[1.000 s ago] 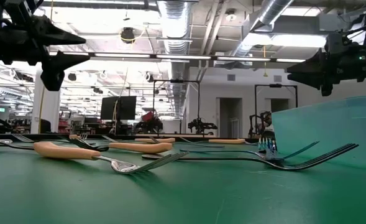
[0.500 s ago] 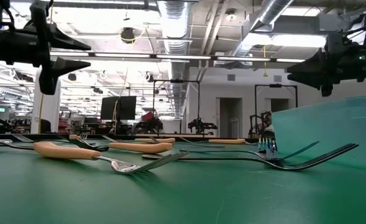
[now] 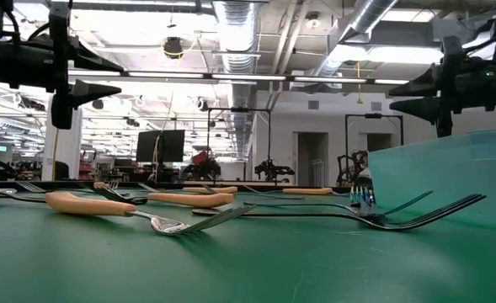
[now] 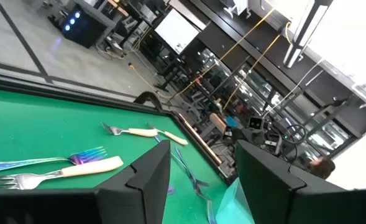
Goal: Sort silverware by color (type)
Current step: Put the yellow fork into the green bin
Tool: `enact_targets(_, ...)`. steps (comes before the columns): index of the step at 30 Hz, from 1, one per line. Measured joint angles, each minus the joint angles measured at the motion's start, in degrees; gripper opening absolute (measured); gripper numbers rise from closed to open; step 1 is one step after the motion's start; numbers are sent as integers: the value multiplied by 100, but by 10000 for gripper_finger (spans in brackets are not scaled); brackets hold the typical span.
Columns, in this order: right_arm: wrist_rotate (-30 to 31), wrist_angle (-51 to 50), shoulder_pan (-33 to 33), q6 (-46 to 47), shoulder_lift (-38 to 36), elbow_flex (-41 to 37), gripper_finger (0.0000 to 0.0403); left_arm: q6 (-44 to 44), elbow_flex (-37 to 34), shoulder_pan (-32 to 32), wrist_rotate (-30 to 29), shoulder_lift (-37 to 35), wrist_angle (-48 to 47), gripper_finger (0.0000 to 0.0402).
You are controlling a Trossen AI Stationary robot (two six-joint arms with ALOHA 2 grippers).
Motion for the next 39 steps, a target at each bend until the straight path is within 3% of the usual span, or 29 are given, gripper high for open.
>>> enact_targets(8,-2,304,-4,199,-2,-11,162,-84,0,0,-253,0,-3,165)
enact_targets(25,42,3143,-4,350,-2,198,162,-258,0,0,-282,2,-3,165)
enact_targets(32,63,2960,-4,-402,-2,1357,162,-402,0,-2,-239,2,-3,165)
enact_targets(39,200,1182,-4,-1314,290,3172,162,-402,0,0,-232,2,-3,165)
